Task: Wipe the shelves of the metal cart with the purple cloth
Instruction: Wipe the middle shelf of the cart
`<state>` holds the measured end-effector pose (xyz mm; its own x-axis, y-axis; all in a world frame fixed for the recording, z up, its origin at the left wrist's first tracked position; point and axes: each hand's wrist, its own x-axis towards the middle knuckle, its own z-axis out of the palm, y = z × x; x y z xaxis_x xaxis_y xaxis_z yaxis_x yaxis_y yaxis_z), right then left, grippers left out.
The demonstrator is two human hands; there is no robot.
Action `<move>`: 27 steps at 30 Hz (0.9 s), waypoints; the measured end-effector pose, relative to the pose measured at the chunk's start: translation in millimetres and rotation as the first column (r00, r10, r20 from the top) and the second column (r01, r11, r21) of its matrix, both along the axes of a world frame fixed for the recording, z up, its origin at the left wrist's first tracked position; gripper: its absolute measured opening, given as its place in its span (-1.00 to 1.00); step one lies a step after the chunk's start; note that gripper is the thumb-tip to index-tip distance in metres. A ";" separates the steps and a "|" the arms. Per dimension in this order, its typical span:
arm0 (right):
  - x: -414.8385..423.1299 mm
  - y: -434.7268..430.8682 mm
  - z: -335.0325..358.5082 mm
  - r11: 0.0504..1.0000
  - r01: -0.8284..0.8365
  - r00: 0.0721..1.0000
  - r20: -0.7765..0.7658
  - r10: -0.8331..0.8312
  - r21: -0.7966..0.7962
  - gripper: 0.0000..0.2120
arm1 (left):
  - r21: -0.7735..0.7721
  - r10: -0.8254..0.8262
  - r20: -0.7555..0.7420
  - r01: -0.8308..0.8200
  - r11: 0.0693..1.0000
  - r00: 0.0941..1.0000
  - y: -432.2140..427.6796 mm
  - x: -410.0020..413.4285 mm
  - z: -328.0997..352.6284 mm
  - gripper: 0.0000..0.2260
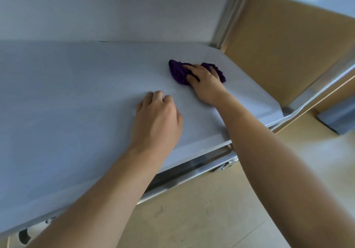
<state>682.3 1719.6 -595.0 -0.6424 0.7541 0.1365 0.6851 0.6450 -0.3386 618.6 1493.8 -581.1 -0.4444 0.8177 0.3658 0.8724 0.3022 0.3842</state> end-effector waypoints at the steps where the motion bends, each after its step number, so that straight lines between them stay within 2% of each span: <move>1: 8.1 8.9 0.9 1.000 0.026 1.000 0.002 -0.026 -0.003 -0.37 | -0.009 -0.004 -0.016 0.004 1.000 1.000 1.8 0.9 -0.9 -0.85; 8: 57.5 62.9 11.3 0.977 0.213 0.975 0.062 -0.213 0.014 -0.58 | -0.056 0.009 -0.068 -0.013 0.998 0.998 12.2 9.9 -3.0 -0.78; 11: 72.7 81.2 17.3 0.955 0.297 0.951 0.093 -0.295 -0.019 -0.59 | -0.069 0.011 -0.071 -0.016 0.997 0.997 13.2 14.3 -3.7 -0.77; 19: 64.8 87.4 18.0 0.945 0.328 0.935 0.134 -0.327 0.020 -0.56 | -0.087 0.025 -0.069 -0.031 0.996 0.997 16.7 21.3 -2.0 -0.78; 21: 49.8 71.0 20.9 0.967 0.251 0.960 0.119 -0.255 0.047 -0.54 | -0.068 0.023 -0.066 -0.028 0.997 0.998 17.6 22.3 -1.5 -0.79; 25: 2.2 6.1 13.9 0.988 -0.102 0.992 0.086 0.092 0.118 -0.57 | -0.050 0.034 -0.069 -0.037 0.998 0.997 16.3 21.9 -4.2 -0.83; 27: -7.8 -9.7 6.6 0.985 -0.142 0.989 0.049 0.138 0.099 -0.57 | -0.044 0.035 -0.075 -0.038 0.998 0.997 15.8 21.4 -4.9 -0.84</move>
